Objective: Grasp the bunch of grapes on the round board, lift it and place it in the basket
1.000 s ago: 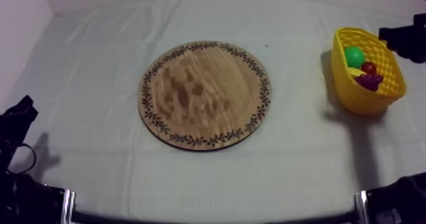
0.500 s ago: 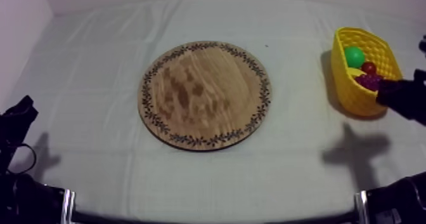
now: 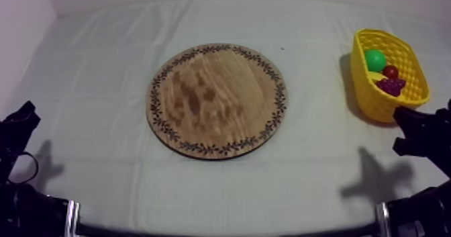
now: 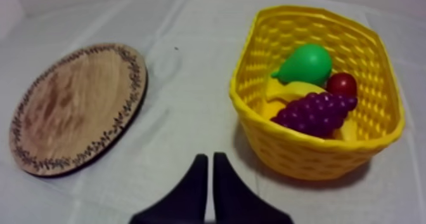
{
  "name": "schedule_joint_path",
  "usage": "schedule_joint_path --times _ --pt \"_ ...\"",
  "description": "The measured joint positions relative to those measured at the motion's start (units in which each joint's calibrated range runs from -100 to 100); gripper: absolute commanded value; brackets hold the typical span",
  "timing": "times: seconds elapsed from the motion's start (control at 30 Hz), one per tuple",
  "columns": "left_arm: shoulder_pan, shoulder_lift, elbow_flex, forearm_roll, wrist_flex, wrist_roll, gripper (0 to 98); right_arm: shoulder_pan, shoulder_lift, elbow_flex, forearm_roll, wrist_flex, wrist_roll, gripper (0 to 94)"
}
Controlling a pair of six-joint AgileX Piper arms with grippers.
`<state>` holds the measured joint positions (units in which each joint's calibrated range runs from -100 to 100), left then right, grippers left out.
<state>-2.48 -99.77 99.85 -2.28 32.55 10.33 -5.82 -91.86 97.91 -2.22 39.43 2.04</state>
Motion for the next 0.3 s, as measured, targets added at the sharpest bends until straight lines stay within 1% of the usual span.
schedule_joint_path --times 0.13,0.3 --pt "0.0 0.0 0.0 0.0 0.0 0.0 0.0 -0.1 -3.2 1.2 0.3 -0.5 0.0 0.3" --pt "0.0 0.0 0.0 0.0 0.0 0.0 0.0 0.0 -3.8 1.6 0.5 -1.3 4.4 0.3"
